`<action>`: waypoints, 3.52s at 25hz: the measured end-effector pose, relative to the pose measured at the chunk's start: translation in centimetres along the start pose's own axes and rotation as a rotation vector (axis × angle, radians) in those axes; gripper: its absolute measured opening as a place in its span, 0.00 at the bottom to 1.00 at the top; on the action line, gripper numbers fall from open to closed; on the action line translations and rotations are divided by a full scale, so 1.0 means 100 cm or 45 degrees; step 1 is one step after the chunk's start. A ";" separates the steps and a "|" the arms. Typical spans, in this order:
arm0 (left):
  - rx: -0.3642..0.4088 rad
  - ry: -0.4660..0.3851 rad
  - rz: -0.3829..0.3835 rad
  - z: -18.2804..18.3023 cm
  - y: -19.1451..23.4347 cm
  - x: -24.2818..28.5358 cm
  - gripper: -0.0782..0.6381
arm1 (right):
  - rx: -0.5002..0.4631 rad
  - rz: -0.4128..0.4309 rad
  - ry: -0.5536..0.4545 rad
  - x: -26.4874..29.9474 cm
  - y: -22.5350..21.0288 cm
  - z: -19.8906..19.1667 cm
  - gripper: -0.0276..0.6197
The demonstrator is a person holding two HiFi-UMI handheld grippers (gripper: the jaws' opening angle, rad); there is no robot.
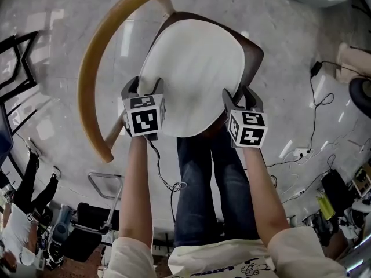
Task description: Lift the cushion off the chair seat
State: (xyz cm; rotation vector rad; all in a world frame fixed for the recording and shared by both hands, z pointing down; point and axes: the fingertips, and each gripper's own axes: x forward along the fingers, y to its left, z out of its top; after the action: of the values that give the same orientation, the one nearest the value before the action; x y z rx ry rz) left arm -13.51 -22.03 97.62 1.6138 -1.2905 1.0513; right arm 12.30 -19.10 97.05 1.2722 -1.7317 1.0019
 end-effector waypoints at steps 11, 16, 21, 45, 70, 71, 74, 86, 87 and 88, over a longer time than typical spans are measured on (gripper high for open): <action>-0.024 -0.002 -0.054 -0.001 0.004 0.017 0.51 | 0.126 0.059 0.019 0.021 0.003 -0.011 0.42; -0.026 -0.001 -0.071 -0.003 0.004 0.018 0.50 | 0.148 0.076 0.019 0.019 0.005 -0.010 0.39; -0.013 0.019 -0.036 -0.004 0.001 0.013 0.45 | 0.110 0.075 0.041 0.017 0.011 -0.008 0.31; -0.036 -0.047 0.092 -0.003 -0.034 -0.109 0.17 | -0.006 0.049 -0.129 -0.105 0.010 0.054 0.16; -0.138 -0.492 0.203 0.093 -0.083 -0.434 0.17 | -0.184 0.078 -0.574 -0.417 0.050 0.197 0.16; -0.141 -0.508 0.211 0.096 -0.083 -0.446 0.17 | -0.190 0.083 -0.590 -0.427 0.054 0.201 0.16; -0.163 -0.558 0.230 0.101 -0.082 -0.481 0.17 | -0.212 0.099 -0.639 -0.457 0.065 0.216 0.16; -0.199 -0.791 0.338 0.136 -0.073 -0.602 0.17 | -0.311 0.185 -0.871 -0.564 0.106 0.280 0.16; -0.202 -0.810 0.347 0.138 -0.072 -0.611 0.17 | -0.319 0.193 -0.890 -0.571 0.110 0.285 0.16; -0.203 -0.828 0.356 0.140 -0.071 -0.620 0.17 | -0.328 0.201 -0.910 -0.578 0.113 0.289 0.16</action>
State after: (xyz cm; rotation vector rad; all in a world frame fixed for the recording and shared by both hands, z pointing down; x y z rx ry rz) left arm -13.15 -14.23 34.20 1.7496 -2.0186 0.5592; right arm 10.77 -21.10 31.45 1.4331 -2.4353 0.3840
